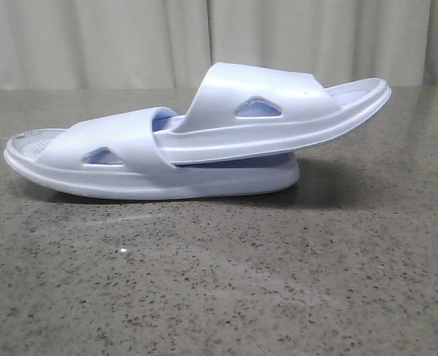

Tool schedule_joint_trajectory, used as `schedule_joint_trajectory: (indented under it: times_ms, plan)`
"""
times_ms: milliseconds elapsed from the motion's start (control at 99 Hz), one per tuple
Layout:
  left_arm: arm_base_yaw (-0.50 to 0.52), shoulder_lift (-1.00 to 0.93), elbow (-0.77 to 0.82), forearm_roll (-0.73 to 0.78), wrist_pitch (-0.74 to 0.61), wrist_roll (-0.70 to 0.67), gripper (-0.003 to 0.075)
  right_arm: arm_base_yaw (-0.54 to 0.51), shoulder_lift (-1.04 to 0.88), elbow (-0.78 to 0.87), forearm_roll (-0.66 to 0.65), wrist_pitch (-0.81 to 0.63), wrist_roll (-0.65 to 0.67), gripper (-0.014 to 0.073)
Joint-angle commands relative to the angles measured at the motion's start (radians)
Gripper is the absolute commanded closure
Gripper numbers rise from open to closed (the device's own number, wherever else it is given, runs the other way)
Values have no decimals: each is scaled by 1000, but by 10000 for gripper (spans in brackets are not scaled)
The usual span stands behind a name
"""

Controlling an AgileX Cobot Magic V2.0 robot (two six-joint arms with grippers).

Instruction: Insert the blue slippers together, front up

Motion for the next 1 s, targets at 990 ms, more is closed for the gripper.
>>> schedule_joint_trajectory:
  times_ms: [990]
  plan:
    - [3, 9, -27, -17, 21, -3, 704, -4, 11, -26, -10, -69, -7, 701]
